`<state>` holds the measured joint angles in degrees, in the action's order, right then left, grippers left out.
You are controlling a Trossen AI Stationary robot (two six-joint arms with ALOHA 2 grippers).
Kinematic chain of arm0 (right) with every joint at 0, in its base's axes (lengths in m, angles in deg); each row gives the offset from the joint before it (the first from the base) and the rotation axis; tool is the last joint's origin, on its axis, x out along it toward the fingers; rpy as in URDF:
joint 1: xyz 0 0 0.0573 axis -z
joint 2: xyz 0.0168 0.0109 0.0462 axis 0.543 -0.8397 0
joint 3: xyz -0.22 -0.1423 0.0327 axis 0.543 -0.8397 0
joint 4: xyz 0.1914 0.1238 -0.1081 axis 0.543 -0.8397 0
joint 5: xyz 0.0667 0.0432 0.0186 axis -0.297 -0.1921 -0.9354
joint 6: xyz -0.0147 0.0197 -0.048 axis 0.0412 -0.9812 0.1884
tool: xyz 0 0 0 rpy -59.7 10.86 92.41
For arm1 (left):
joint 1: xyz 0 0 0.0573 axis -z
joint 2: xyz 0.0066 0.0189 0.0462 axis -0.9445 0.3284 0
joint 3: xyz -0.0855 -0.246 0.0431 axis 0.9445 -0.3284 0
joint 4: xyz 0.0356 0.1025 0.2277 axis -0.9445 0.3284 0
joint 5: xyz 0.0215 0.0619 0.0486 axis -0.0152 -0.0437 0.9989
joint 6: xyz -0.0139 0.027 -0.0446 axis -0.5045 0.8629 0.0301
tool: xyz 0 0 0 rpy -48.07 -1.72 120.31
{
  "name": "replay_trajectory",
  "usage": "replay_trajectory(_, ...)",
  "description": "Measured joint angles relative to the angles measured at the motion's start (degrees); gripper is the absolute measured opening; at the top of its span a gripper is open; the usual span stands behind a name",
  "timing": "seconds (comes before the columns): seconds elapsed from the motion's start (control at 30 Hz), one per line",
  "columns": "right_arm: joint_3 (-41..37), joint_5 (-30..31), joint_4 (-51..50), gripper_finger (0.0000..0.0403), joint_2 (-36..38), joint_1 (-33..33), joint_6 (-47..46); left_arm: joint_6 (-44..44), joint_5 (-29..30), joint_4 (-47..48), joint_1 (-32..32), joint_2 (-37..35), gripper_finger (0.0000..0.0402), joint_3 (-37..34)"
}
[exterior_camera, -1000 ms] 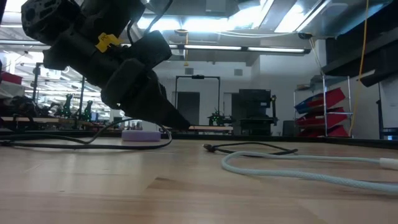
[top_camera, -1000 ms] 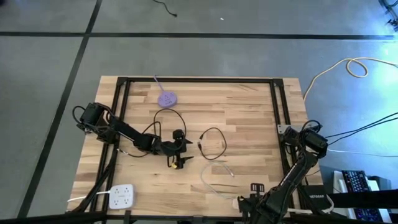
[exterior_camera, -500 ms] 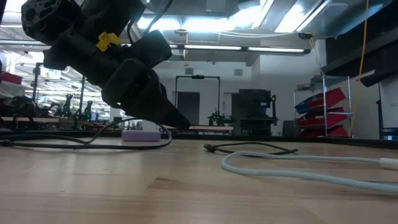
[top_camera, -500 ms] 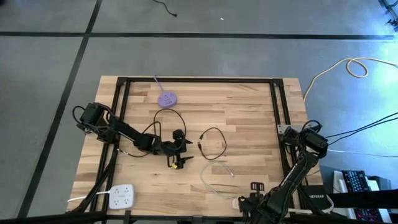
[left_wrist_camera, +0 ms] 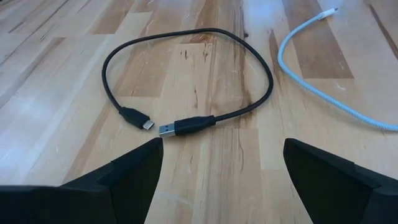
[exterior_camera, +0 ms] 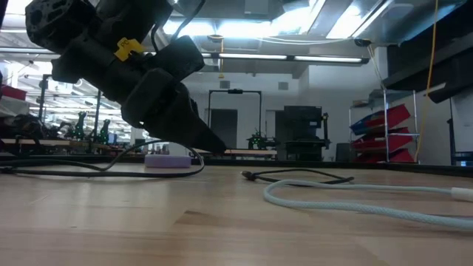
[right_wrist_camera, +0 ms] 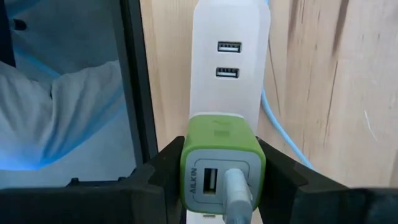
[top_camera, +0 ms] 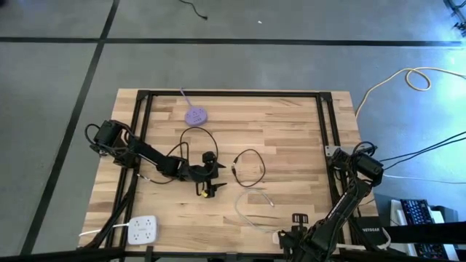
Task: Insert USB
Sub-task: Insert the green charger adapter into the light brown outlet extension
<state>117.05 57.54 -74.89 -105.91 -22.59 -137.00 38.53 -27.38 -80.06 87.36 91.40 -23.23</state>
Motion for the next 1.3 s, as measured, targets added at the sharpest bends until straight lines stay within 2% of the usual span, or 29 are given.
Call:
replay_trajectory(0.33,-0.9,0.1,1.8,0.0126,0.1,0.0,6.1,-0.2,0.0,0.0,0.0,0.0,0.0315,0.0)
replay_trajectory(0.77,-3.1,-2.5,5.4,0.0126,0.5,1.5,7.3,-0.2,0.0,0.0,0.0,0.0,0.0315,0.0)
replay_trajectory(1.03,-3.1,-2.3,5.5,0.0126,0.4,1.5,3.1,0.3,0.0,0.1,0.0,0.0,0.0315,0.0)
replay_trajectory(1.3,-3.2,-0.8,5.8,0.0126,0.2,1.4,3.2,0.1,0.0,0.1,0.0,0.0,0.0315,0.0)
